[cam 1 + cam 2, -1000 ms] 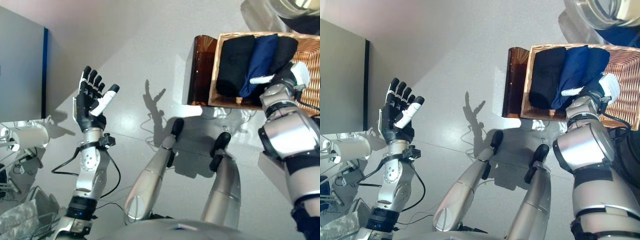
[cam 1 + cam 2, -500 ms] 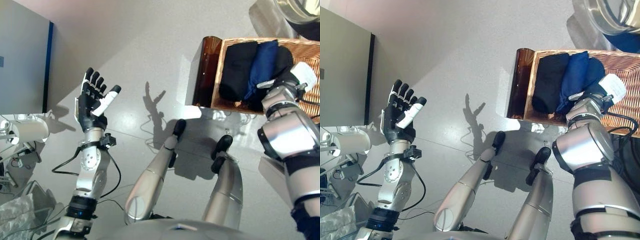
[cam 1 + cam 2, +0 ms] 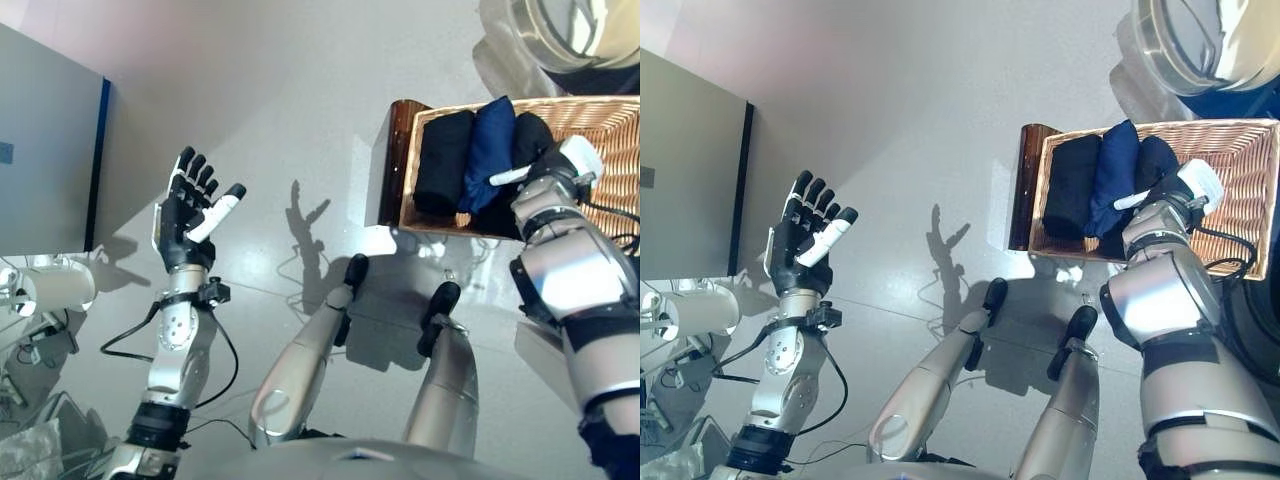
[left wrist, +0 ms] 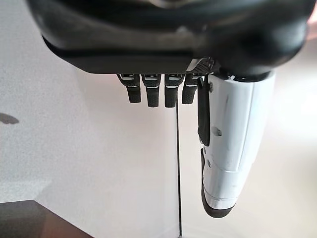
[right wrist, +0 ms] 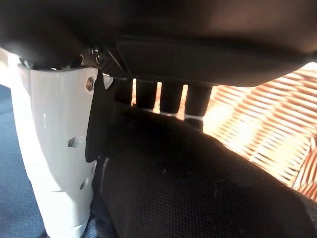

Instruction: Pick up the clothes and place them into the washing machine

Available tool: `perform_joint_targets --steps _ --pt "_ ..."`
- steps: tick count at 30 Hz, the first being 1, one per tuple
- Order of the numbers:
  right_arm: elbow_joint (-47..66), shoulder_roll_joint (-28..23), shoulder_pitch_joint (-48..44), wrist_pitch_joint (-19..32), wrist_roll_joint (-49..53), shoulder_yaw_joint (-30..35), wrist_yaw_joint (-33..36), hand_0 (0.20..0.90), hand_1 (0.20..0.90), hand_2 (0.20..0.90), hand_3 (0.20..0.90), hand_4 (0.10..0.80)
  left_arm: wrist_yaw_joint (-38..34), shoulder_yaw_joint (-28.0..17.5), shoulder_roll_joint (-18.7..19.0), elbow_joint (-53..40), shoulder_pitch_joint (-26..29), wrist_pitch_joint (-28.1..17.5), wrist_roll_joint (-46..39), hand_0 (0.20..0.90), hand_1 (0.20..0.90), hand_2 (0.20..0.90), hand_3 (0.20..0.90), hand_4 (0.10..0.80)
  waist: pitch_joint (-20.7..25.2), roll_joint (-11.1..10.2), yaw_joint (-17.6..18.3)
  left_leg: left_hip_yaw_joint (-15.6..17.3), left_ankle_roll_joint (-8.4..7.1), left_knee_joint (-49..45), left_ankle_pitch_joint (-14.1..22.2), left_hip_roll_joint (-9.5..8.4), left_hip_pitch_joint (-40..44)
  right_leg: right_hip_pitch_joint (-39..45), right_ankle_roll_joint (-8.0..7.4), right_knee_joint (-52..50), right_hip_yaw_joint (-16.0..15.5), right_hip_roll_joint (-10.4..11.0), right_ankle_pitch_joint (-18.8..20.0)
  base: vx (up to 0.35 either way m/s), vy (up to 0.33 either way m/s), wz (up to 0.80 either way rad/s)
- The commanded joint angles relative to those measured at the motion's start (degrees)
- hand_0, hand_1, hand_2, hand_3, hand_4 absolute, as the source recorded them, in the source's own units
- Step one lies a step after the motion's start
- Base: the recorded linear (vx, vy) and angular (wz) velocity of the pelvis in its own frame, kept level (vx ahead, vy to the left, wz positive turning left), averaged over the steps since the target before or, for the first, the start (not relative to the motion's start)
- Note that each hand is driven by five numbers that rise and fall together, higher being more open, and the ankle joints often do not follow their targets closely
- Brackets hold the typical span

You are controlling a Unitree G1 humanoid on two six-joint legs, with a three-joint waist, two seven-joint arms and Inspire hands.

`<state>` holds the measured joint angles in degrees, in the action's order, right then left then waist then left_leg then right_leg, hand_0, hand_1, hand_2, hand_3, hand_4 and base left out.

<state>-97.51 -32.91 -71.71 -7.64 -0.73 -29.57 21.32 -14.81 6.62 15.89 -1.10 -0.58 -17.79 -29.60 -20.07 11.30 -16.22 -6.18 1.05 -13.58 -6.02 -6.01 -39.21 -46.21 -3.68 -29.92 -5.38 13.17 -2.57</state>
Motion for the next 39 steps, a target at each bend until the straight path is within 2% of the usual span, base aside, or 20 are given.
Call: perform_joint_targets --steps 1,5,6,13,14,16,20,21,22,23,24,25,26,29,30,31,33,34,39 --pt "2.2 -3.8 1.2 1.5 -1.8 -3.9 3.6 0.200 0.200 0.200 0.200 0.300 1.2 -5.0 1.6 -2.9 -2.0 -4.3 -0.4 0.900 0.900 0.900 0.900 0.800 5.9 1.6 0.1 1.7 -1.04 1.6 4.2 -2.44 1.5 9.8 1.60 6.4 -0.4 -2.0 -3.5 0.003 0.002 -0.15" --pt "2.5 -5.5 3.0 2.0 -1.7 -2.8 3.8 0.200 0.200 0.200 0.200 0.300 2.1 -4.4 1.5 -2.6 -2.5 -4.3 -0.9 0.900 0.900 0.900 0.900 0.800 6.7 2.4 0.4 2.0 -1.07 2.8 3.8 -2.16 3.3 11.2 1.42 7.7 0.0 -2.0 -3.0 -0.024 0.010 -0.08" --pt "2.7 -6.2 3.9 2.4 -1.5 -2.2 3.9 0.200 0.200 0.200 0.200 0.300 2.5 -4.2 1.3 -2.4 -2.7 -4.3 -1.0 0.900 0.900 0.900 0.900 0.800 6.7 2.9 0.5 2.4 -0.86 3.1 2.0 -1.74 3.1 11.3 1.71 8.6 -0.5 -2.1 -1.2 -0.085 0.024 -0.12" --pt "6.3 -10.2 7.2 6.1 4.6 2.7 4.2 0.200 0.200 0.200 0.200 0.300 3.2 -4.2 1.3 0.1 -3.2 -4.6 -1.7 0.900 0.900 0.900 0.900 0.800 7.8 3.8 2.3 3.5 -0.99 5.1 1.9 -1.15 7.3 14.5 1.26 11.0 0.5 -2.3 -0.2 0.007 0.009 -0.11" --pt "8.1 -10.6 8.8 8.1 8.6 5.4 4.7 0.200 0.200 0.200 0.200 0.300 3.1 -4.3 1.1 0.4 -3.2 -4.8 -1.8 0.900 0.900 0.900 0.900 0.800 8.2 4.1 2.8 3.9 -1.01 5.7 1.8 -1.01 8.4 15.5 1.06 11.9 0.8 -2.4 0.0 0.058 0.026 -0.14" --pt "8.9 -10.9 10.0 8.9 10.4 6.7 4.7 0.200 0.200 0.200 0.200 0.300 3.1 -4.3 1.2 0.5 -3.3 -4.8 -1.8 0.900 0.900 0.900 0.900 0.800 8.4 4.2 3.0 4.0 -0.98 6.1 1.8 -0.99 9.0 16.1 0.99 12.4 0.9 -2.4 0.1 0.038 0.018 -0.16" --pt "14.4 -9.4 16.3 14.7 23.9 15.9 4.7 0.200 0.200 0.200 0.200 0.300 2.8 -4.0 0.8 2.0 -3.4 -5.2 -1.7 0.900 0.900 0.900 0.900 0.800 9.0 4.8 4.1 4.8 -0.68 6.9 2.3 -0.91 10.7 17.3 0.57 13.8 1.9 -2.4 0.5 0.037 0.038 -0.14" --pt "17.1 -7.8 19.6 17.7 30.8 20.1 3.6 0.200 0.200 0.200 0.200 0.300 2.7 -4.4 0.5 2.3 -3.6 -5.5 -2.0 0.900 0.900 0.900 0.900 0.800 9.2 5.1 4.5 5.2 -0.58 7.0 2.5 -1.01 11.1 17.3 0.52 13.8 2.4 -2.5 0.6 0.027 0.036 -0.20" --pt "17.2 -7.7 19.8 17.7 30.8 20.3 3.6 0.200 0.200 0.200 0.200 0.300 2.7 -4.3 0.6 2.3 -3.7 -5.5 -2.0 0.900 0.900 0.900 0.900 0.800 9.2 5.0 4.4 5.3 -0.58 7.0 2.5 -1.01 11.1 17.3 0.52 13.8 2.5 -2.5 0.6 0.021 0.034 -0.21" --pt "19.1 -6.5 21.7 19.5 35.3 22.7 2.6 0.200 0.200 0.200 0.200 0.300 2.9 -4.3 0.3 2.9 -3.8 -5.6 -2.0 0.900 0.900 0.900 0.900 0.800 9.3 5.1 4.8 5.5 -0.52 6.9 2.7 -0.96 11.1 17.0 0.52 13.7 2.7 -2.6 0.6 0.014 0.033 -0.20" --pt "22.2 -3.0 25.9 23.1 43.9 27.5 0.9 0.200 0.200 0.200 0.200 0.300 2.9 -4.3 -0.6 3.9 -3.8 -5.7 -2.2 0.900 0.900 0.900 0.900 0.800 9.4 5.3 5.4 6.0 -0.48 6.7 2.9 -1.02 11.1 16.9 0.49 13.7 2.9 -2.5 0.6 0.014 0.047 -0.17" --pt "24.3 -0.7 27.5 25.2 48.7 29.5 -0.5 0.200 0.200 0.200 0.200 0.300 2.9 -4.2 -1.1 4.5 -3.7 -5.8 -2.3 0.900 0.900 0.900 0.900 0.800 9.5 5.5 5.5 6.2 -0.41 6.6 3.1 -1.04 11.0 16.7 0.50 13.6 3.2 -2.6 0.5 0.008 0.039 -0.09" --pt "24.4 -0.6 27.8 25.2 48.8 29.6 -0.5 0.200 0.200 0.200 0.200 0.300 2.9 -4.2 -1.0 4.6 -3.8 -5.9 -2.3 0.900 0.900 0.900 0.900 0.800 9.6 5.3 5.5 6.3 -0.41 6.6 3.1 -1.05 11.0 16.7 0.50 13.6 3.2 -2.6 0.5 0.003 0.021 -0.12" --pt "31.5 7.2 33.4 31.3 63.6 35.7 -6.5 0.200 0.200 0.200 0.200 0.300 2.8 -4.1 -2.8 5.9 -4.0 -6.4 -2.8 0.900 0.900 0.900 0.900 0.800 9.6 5.8 6.1 6.8 0.00 5.4 4.0 -1.07 10.4 15.6 0.61 12.5 4.0 -2.8 0.0 -0.002 0.031 -0.17" --pt "34.3 11.2 35.1 34.7 71.0 38.6 -9.8 0.200 0.200 0.200 0.200 0.300 3.0 -4.0 -3.9 6.7 -4.3 -6.7 -3.5 0.900 0.900 0.900 0.900 0.800 9.5 6.3 6.3 6.9 0.33 4.2 4.6 -1.05 9.9 15.1 0.68 11.5 4.6 -2.9 -0.3 -0.004 0.040 -0.19" --pt "38.1 14.3 37.2 36.0 74.6 39.6 -12.3 0.200 0.200 0.200 0.200 0.300 3.2 -3.9 -4.7 6.7 -4.7 -7.2 -4.2 0.900 0.900 0.900 0.900 0.800 9.3 6.6 6.6 7.1 0.43 3.8 4.7 -1.03 9.6 14.8 0.74 11.1 4.8 -2.9 -0.4 -0.002 0.031 -0.17" --pt "38.6 15.4 38.5 37.4 76.0 40.5 -13.2 0.200 0.200 0.200 0.200 0.300 3.6 -3.8 -4.9 7.2 -5.2 -7.3 -4.6 0.900 0.900 0.900 0.900 0.800 9.5 6.6 6.7 7.2 0.47 3.6 4.9 -1.04 9.5 14.7 0.74 10.9 4.9 -2.9 -0.5 -0.001 0.016 -0.19" --pt "39.7 17.7 39.4 39.3 79.5 41.4 -14.2 0.200 0.200 0.200 0.200 0.300 4.1 -3.1 -5.5 8.0 -5.5 -7.5 -5.9 0.900 0.900 0.900 0.900 0.800 9.8 6.9 6.8 7.3 0.44 3.7 5.0 -1.01 9.5 14.7 0.82 11.0 5.0 -3.0 -0.7 0.000 0.017 -0.13" --pt "41.3 19.4 39.0 41.7 79.7 41.3 -13.1 0.200 0.200 0.200 0.200 0.300 3.7 -2.5 -5.6 8.0 -5.7 -7.9 -6.8 0.900 0.900 0.900 0.900 0.800 9.9 7.4 6.9 7.4 0.36 3.6 4.8 -0.85 9.3 14.5 0.98 10.7 5.1 -3.2 -0.8 0.000 0.003 -0.01"
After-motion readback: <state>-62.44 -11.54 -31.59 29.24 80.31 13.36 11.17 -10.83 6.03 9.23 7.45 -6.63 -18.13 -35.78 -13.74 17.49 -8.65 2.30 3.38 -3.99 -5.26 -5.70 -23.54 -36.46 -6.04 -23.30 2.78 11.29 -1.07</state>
